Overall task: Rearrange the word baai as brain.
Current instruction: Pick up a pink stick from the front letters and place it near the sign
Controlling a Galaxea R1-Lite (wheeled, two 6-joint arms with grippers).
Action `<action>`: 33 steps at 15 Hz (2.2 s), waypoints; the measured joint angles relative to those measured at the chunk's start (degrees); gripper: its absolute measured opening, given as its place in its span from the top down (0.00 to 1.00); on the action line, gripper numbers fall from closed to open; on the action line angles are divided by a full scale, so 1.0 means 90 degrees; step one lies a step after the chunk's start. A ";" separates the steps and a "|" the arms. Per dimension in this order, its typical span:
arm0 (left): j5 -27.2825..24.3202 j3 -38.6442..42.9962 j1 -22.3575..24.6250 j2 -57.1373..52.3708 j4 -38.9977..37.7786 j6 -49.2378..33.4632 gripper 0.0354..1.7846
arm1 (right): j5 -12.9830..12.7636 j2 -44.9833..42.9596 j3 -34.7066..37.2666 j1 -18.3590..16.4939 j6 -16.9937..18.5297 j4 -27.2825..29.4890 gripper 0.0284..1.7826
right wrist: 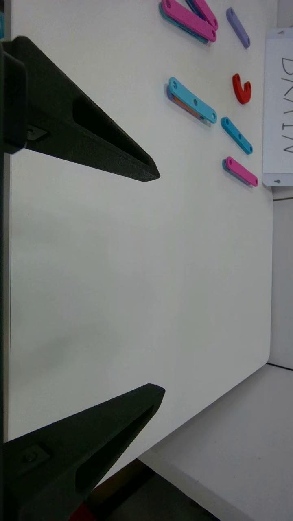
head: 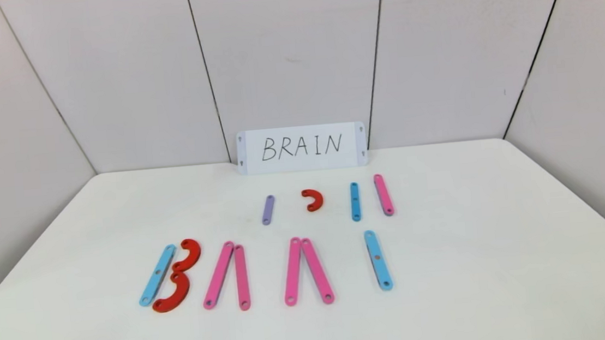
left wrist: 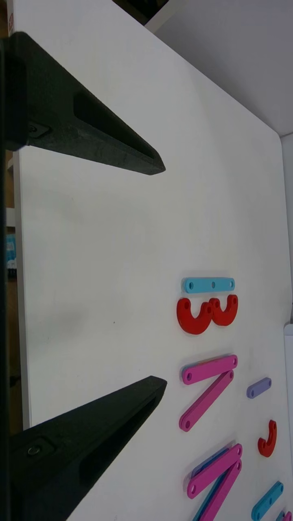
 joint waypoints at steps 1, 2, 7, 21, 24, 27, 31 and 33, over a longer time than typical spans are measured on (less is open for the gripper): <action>0.0008 0.0000 0.0000 0.0000 0.0000 -0.0024 0.03 | 0.0000 0.0000 0.0000 0.0000 -0.0005 0.0000 0.02; 0.0009 0.0000 0.0000 0.0000 0.0000 -0.0039 0.03 | 0.0000 0.0000 0.0000 0.0000 -0.0005 0.0000 0.02; 0.0012 -0.0012 0.0000 0.0000 0.0054 -0.0035 0.03 | -0.0007 0.0000 0.0000 0.0003 -0.0005 -0.0009 0.02; -0.0026 -0.2499 -0.0054 0.2427 0.0183 -0.0030 0.03 | -0.0034 0.2388 -0.2820 0.0005 -0.0145 0.0138 0.02; -0.0073 -0.3271 -0.0058 0.3640 0.0180 0.0001 0.03 | 0.0053 0.3411 -0.3500 0.0104 -0.0164 0.0144 0.02; -0.0360 -0.4008 -0.0058 0.4929 0.0222 0.0035 0.03 | 0.0102 0.4443 -0.4139 0.0180 -0.0169 0.0150 0.02; -0.0737 -0.4962 -0.0066 0.6525 0.0345 0.0298 0.03 | 0.0283 0.5831 -0.4952 0.0486 -0.0164 0.0168 0.02; -0.0970 -0.5368 -0.0110 0.7218 0.0520 0.0528 0.03 | 0.0381 0.6523 -0.5322 0.0698 -0.0152 0.0165 0.02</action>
